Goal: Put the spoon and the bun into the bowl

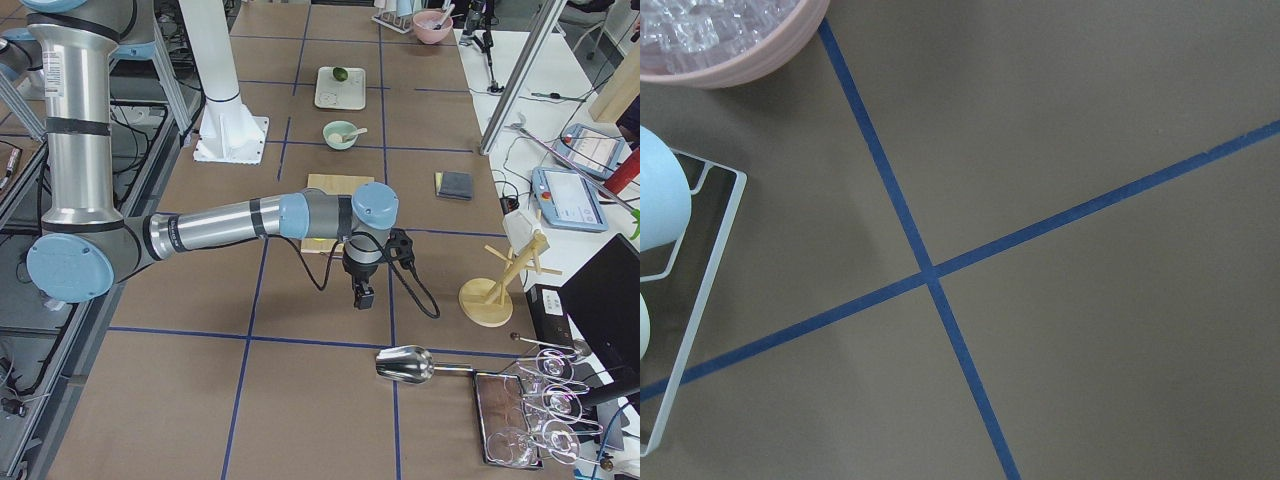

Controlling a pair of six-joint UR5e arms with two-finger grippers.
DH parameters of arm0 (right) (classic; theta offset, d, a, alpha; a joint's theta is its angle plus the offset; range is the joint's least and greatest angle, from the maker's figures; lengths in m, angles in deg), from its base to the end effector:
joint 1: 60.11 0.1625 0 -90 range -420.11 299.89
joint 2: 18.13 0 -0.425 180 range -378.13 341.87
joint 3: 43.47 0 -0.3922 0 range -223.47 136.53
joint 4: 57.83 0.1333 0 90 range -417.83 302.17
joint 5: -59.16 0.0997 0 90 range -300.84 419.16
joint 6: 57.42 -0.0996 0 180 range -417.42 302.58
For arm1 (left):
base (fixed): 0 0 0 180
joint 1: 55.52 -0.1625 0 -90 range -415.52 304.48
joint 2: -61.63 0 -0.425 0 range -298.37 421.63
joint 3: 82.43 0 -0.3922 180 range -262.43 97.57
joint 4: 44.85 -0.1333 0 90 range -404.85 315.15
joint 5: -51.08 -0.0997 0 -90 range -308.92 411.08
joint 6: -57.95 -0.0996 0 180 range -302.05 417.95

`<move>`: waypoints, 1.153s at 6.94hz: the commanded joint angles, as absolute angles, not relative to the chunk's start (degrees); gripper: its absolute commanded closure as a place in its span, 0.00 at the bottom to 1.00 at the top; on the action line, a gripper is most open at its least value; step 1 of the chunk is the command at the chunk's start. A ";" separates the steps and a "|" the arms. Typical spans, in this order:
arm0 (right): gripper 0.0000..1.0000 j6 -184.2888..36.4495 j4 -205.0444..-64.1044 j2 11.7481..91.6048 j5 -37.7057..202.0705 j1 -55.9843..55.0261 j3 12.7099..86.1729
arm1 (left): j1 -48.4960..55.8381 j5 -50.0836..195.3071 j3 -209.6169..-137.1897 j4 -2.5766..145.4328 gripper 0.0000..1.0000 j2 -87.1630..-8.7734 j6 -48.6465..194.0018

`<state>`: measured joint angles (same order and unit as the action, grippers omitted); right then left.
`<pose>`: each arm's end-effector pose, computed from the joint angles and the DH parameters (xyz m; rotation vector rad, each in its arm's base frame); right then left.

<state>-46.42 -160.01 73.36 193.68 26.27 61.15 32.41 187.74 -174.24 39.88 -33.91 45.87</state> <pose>0.0336 -0.4748 0.5676 0.0659 -0.7765 -0.2486 -0.0416 -0.5340 0.6000 0.1055 0.8104 0.2479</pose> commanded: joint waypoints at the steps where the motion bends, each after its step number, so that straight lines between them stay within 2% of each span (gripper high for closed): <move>1: 0.00 -46.96 -159.87 73.10 193.37 26.29 60.42 | 32.28 186.78 -173.94 43.54 0.00 -31.45 46.87; 4: 0.00 -47.04 -159.69 70.82 193.81 26.20 58.57 | 32.28 186.26 -176.82 42.78 0.00 -32.24 46.96; 5: 0.00 -46.87 -158.74 68.64 193.81 26.11 54.49 | 32.28 186.25 -177.70 42.69 0.00 -31.89 46.87; 8: 0.00 -47.31 -156.53 67.65 193.81 26.11 53.47 | 31.93 186.17 -176.92 43.13 0.00 -34.01 46.87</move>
<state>-47.30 -156.84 68.02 193.76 26.11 53.52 32.00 186.27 -176.94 43.21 -33.91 46.91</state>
